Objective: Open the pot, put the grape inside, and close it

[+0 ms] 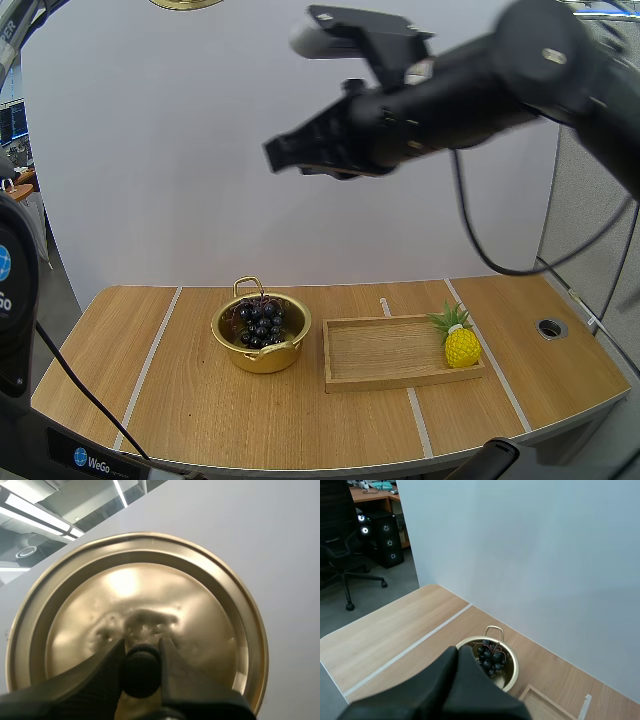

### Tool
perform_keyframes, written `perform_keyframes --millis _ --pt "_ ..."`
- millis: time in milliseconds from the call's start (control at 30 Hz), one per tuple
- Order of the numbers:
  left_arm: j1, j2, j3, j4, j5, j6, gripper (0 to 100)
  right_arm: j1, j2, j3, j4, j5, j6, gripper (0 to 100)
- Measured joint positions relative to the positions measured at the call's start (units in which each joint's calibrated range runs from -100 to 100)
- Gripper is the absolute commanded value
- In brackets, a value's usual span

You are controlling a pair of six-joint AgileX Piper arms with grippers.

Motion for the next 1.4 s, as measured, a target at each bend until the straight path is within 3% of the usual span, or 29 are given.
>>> perform_keyframes --millis 267,833,1133,1400 --pt "0.0 0.0 0.0 0.0 0.0 0.0 0 -0.2 -9.0 8.6 -1.0 4.3 0.8 0" --pt "0.0 0.0 0.0 0.0 0.5 0.0 0 -7.7 -18.0 25.7 1.5 5.1 0.4 0" --pt "0.0 0.3 0.6 -1.5 28.7 0.0 0 -8.8 -21.4 28.2 2.6 2.5 -1.6 0" --pt "0.0 0.6 9.1 -8.9 31.1 0.7 0 -8.8 -21.4 29.3 2.7 0.0 -2.2 0"
